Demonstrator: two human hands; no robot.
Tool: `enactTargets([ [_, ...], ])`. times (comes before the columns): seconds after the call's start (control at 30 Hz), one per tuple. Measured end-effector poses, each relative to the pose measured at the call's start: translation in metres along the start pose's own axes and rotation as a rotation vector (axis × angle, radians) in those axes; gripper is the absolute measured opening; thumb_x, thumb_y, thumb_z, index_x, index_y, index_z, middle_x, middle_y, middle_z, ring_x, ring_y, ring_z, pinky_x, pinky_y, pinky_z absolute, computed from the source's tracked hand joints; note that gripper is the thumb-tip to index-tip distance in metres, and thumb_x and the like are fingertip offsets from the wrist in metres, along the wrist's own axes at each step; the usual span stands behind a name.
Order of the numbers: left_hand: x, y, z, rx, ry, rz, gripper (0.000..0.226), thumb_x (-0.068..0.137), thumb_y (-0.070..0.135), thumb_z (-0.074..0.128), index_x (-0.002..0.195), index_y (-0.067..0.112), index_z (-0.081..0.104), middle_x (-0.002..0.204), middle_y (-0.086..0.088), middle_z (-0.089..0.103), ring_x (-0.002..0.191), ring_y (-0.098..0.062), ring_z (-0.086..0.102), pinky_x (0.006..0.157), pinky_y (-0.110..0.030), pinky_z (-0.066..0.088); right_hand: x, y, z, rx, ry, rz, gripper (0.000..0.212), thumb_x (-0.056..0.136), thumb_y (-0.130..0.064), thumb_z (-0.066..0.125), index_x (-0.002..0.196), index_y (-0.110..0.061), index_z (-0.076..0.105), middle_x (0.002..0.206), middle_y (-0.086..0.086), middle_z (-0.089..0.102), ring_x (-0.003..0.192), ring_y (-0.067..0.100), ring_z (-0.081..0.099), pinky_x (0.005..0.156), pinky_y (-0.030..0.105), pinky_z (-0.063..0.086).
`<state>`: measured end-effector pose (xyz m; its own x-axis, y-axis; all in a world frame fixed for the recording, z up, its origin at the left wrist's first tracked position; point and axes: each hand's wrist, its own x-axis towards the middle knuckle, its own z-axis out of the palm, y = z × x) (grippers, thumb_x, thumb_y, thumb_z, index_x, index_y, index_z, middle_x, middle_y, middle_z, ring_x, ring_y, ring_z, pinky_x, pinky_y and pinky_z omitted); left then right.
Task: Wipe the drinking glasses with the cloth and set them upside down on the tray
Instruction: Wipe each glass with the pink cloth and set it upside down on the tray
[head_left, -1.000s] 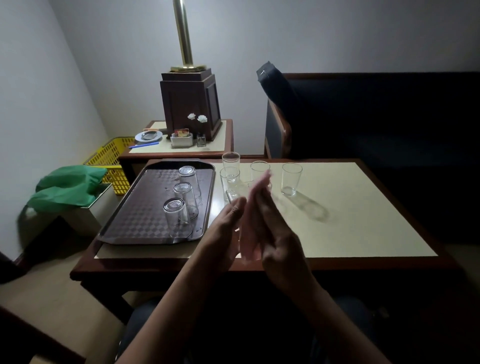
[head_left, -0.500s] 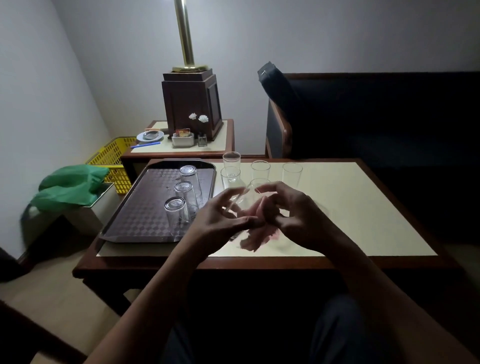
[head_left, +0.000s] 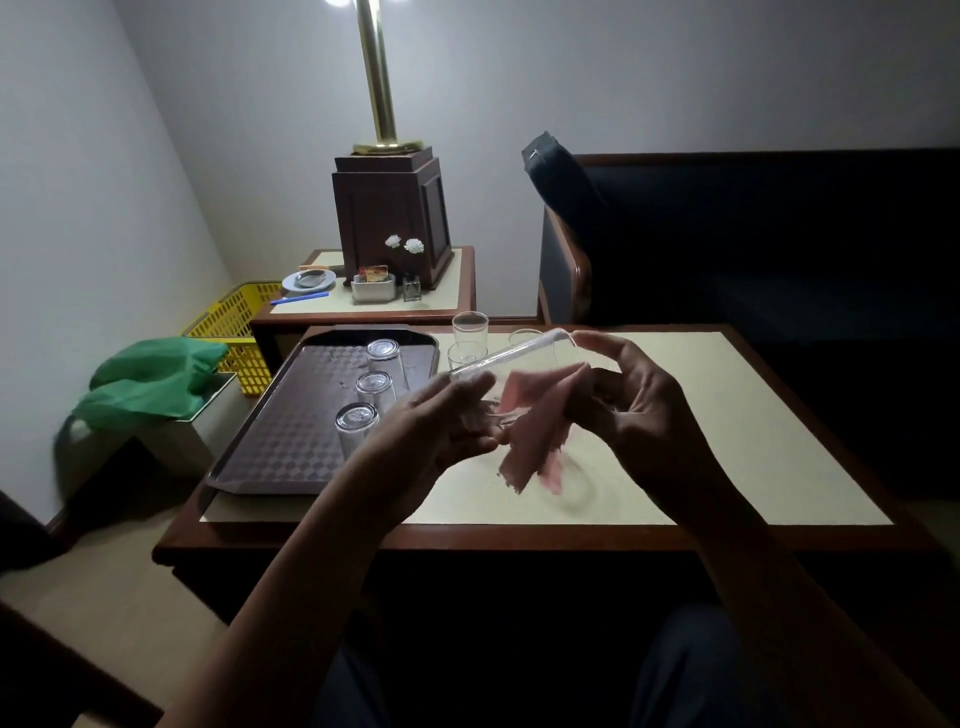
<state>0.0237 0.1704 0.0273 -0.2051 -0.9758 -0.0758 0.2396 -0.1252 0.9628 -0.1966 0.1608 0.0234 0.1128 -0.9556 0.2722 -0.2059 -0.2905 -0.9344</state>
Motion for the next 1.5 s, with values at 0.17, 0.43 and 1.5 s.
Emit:
enactTargets([
  [0.17,-0.006,-0.008,-0.001,0.815,0.105,0.646,0.064,0.083,0.019,0.087,0.138,0.032,0.057,0.123,0.017,0.068,0.108,0.005,0.068,0.086,-0.011,0.054,-0.002,-0.016,-0.009,0.101,0.019,0.017,0.068,0.078,-0.043,0.075,0.139,-0.034,0.048,0.118,0.0,0.079,0.113,0.016,0.074,0.101,0.034,0.058],
  [0.43,-0.003,-0.007,0.004,-0.07,-0.052,-0.06,0.085,0.071,0.051,0.083,0.142,0.016,0.051,0.127,-0.017,0.068,0.094,-0.031,0.077,0.078,-0.031,0.063,-0.015,-0.021,-0.002,0.024,0.132,-0.036,0.052,0.088,-0.036,0.071,0.136,-0.031,0.051,0.112,-0.002,0.08,0.106,0.01,0.076,0.094,0.029,0.061],
  [1.5,0.0,-0.014,-0.026,0.074,-0.013,0.119,0.046,0.093,0.0,0.068,0.136,0.012,0.058,0.119,-0.018,0.072,0.1,-0.031,0.073,0.084,-0.029,0.06,-0.018,-0.009,0.009,-0.124,-0.002,0.051,0.05,0.092,-0.016,0.079,0.133,-0.029,0.054,0.114,-0.005,0.078,0.107,0.009,0.073,0.088,0.018,0.058],
])
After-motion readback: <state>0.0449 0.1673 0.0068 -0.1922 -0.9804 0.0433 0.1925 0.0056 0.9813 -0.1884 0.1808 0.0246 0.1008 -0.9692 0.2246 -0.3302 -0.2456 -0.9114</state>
